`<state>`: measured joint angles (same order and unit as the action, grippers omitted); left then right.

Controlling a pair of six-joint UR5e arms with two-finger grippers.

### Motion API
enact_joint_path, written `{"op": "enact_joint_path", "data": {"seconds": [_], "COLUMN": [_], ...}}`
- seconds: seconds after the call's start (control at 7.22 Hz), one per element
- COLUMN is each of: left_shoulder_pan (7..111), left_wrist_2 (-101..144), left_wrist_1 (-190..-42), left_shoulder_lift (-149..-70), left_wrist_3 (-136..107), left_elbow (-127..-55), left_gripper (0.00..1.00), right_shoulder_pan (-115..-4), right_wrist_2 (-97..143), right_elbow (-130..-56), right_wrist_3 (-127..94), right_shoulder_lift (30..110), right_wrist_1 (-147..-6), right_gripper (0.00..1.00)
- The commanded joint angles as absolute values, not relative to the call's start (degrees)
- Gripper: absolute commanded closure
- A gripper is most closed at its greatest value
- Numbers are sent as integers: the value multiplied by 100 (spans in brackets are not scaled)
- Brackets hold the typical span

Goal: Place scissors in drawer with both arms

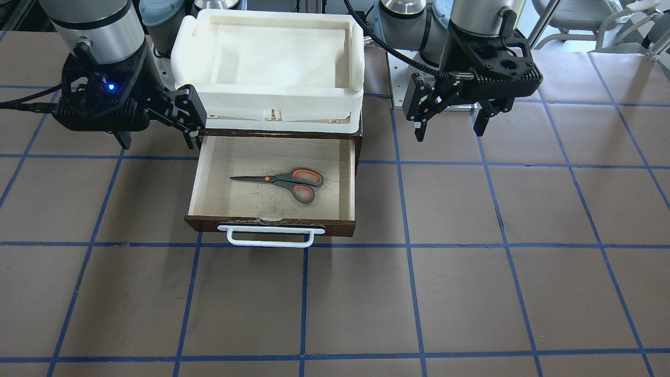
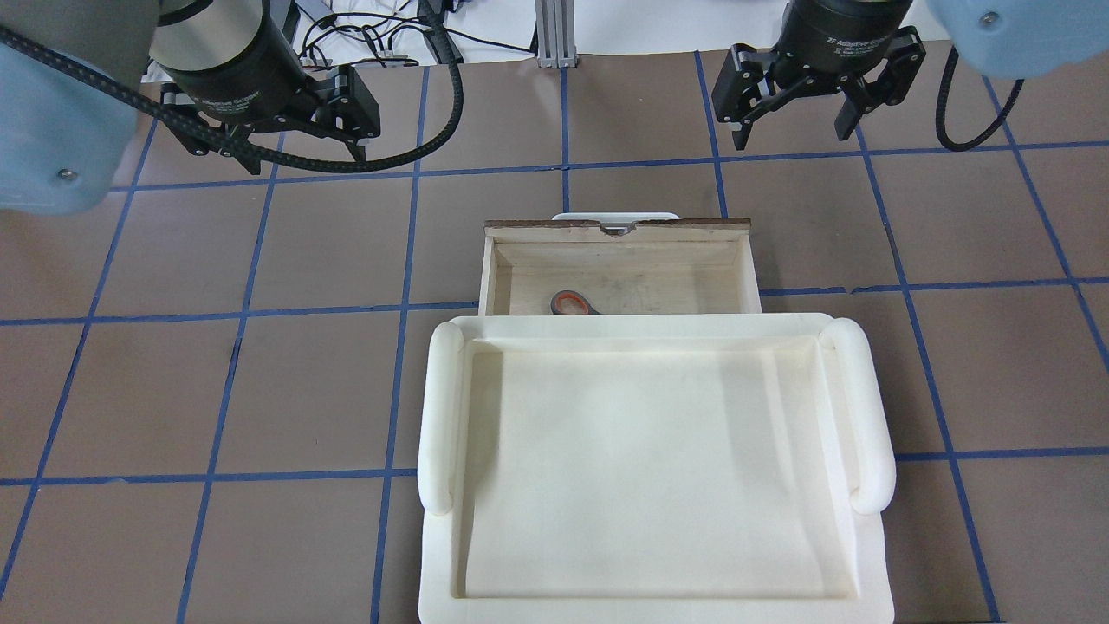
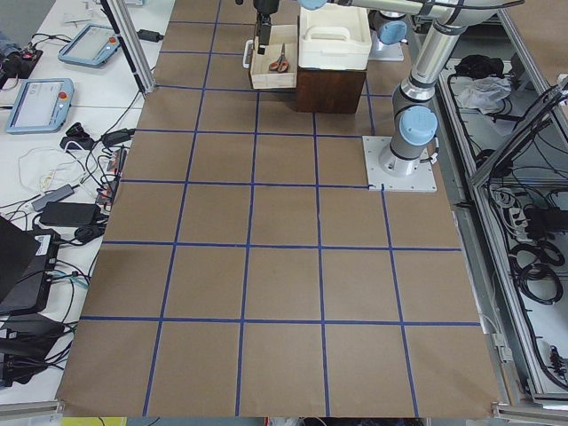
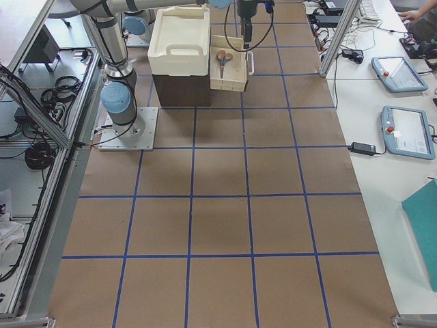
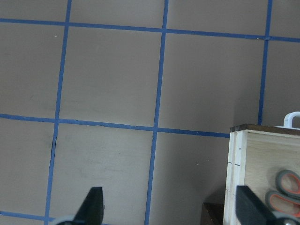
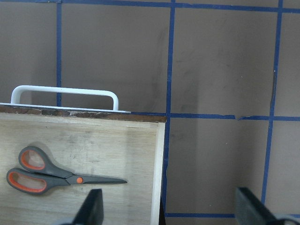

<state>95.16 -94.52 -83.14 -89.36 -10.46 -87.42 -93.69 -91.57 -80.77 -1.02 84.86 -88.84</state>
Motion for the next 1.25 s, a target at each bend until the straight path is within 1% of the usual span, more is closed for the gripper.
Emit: {"op": "enact_joint_path", "data": {"seconds": [0.0,1.11], "left_shoulder_pan": [9510,9510], "left_wrist_2": [-9448,-9439], "left_wrist_1": [-8332,-8341], "left_shoulder_lift": [-8903,-8903], "left_wrist_3": [-1046,-1037], "left_elbow": [-8745,-8754], "left_gripper": [0,0], "right_shoulder_pan": [-9369,-9369], "right_wrist_2": [-9246,-9228], "right_elbow": [-8077,-8165], "right_wrist_3": [-70,-62], "right_shoulder_lift": [8482,8499], "right_wrist_1": [-8877,-8903], "right_gripper": [0,0]}}
